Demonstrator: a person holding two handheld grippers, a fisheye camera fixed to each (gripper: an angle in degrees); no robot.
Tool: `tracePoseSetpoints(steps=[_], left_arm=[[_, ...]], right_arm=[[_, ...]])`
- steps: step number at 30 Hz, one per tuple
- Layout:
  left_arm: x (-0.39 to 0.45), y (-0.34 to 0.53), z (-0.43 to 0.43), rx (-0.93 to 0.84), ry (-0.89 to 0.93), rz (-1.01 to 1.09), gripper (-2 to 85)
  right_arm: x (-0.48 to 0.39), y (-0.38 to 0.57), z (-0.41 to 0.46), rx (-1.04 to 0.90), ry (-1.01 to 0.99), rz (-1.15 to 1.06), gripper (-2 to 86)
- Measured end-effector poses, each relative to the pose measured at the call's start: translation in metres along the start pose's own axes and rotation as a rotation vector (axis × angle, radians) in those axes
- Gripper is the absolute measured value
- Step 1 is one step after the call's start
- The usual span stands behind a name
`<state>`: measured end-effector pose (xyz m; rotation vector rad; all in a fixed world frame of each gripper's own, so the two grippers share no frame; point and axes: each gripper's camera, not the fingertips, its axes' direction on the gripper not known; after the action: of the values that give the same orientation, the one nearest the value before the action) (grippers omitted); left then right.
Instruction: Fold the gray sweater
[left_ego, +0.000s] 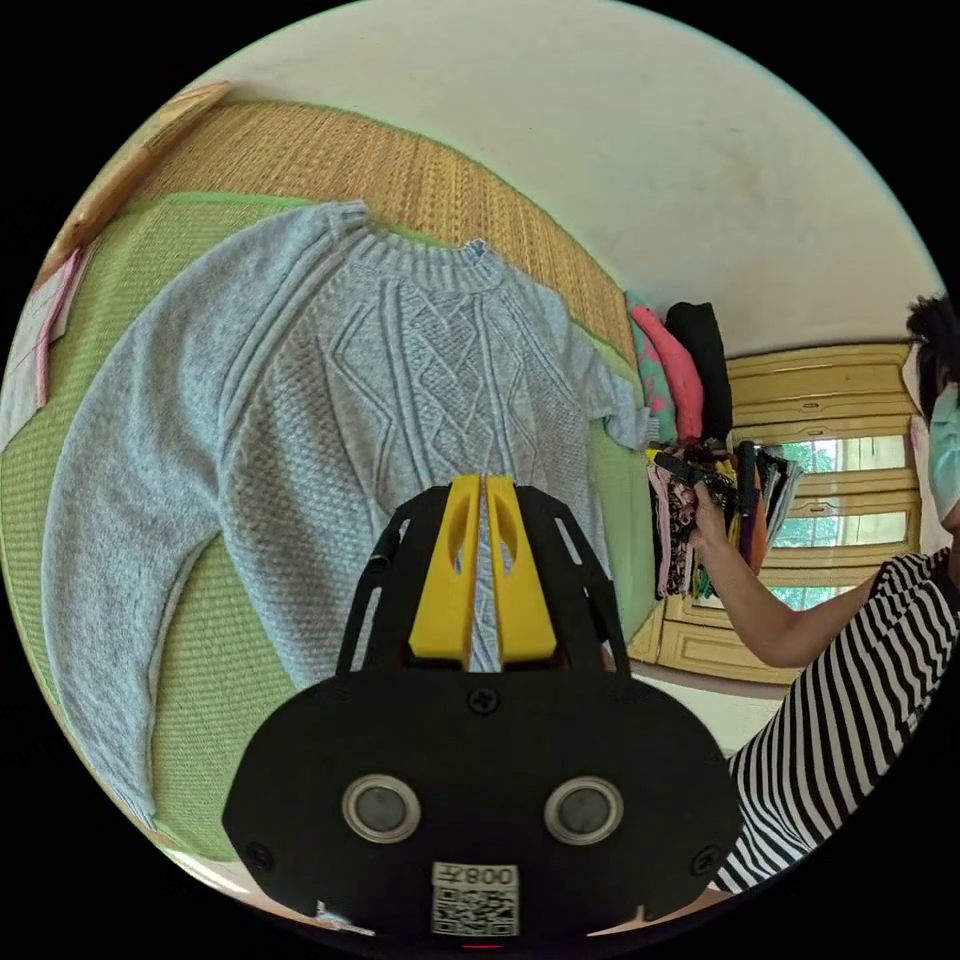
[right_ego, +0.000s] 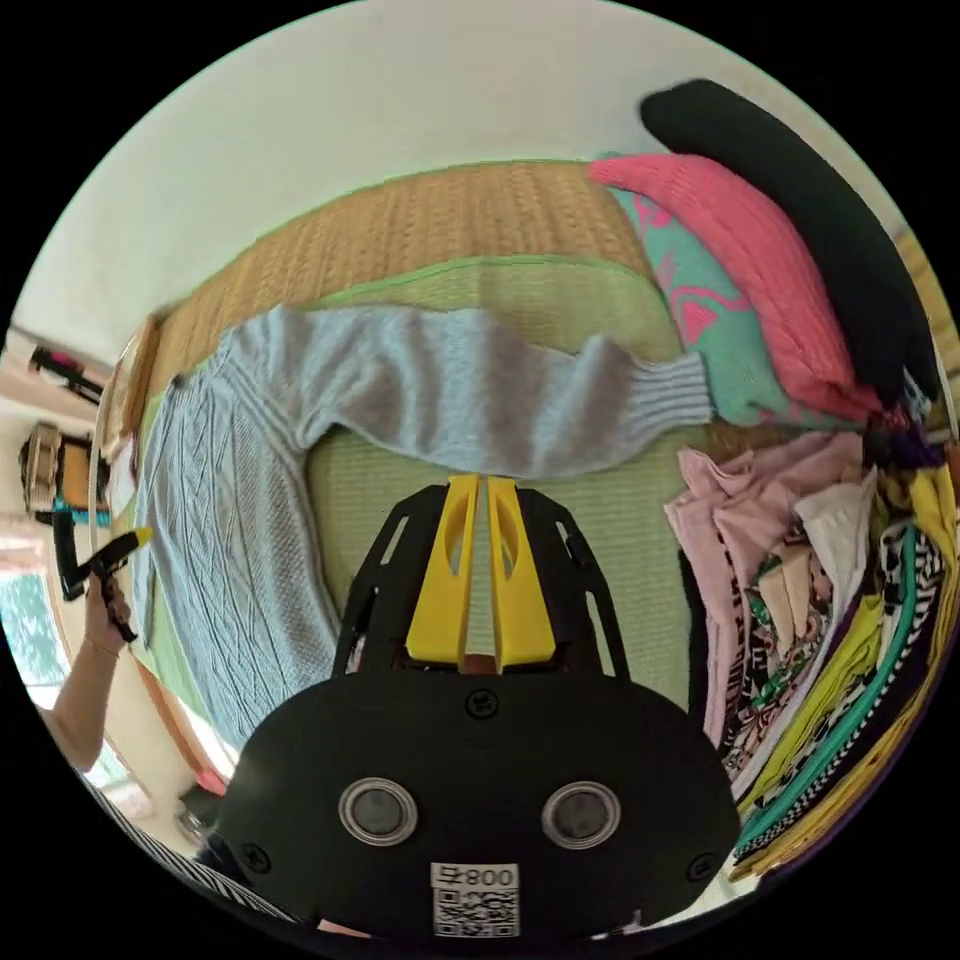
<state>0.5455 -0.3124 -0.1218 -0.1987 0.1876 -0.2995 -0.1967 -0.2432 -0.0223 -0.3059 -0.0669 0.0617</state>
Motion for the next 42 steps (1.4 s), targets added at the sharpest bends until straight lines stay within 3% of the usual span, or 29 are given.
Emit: tracePoseSetpoints(steps=[7,21,27,32,42], left_arm=[[0.045,-0.033,0.023,-0.096,0.126,0.138,0.9],[0.104,-0.08,0.033,-0.163,0.271,0.311,0.9],[0.119,-0.104,0.028,-0.123,0.437,0.322,4.5],[0.119,-0.129,0.035,-0.156,0.593,0.258,10.1],[0.075,-0.126,-0.005,-0.041,0.763,0.155,4.6]], right_arm=[[0.112,-0.012,0.014,0.076,-0.02,0.241,5.9],[0.187,0.004,0.039,0.112,-0.194,0.366,2.5],[0.141,0.016,-0.007,0.287,-0.416,0.131,1.9],[0.078,0.025,-0.019,0.264,-0.542,-0.082,2.0],[-0.007,-0.002,-0.039,0.271,-0.694,-0.273,2.1]])
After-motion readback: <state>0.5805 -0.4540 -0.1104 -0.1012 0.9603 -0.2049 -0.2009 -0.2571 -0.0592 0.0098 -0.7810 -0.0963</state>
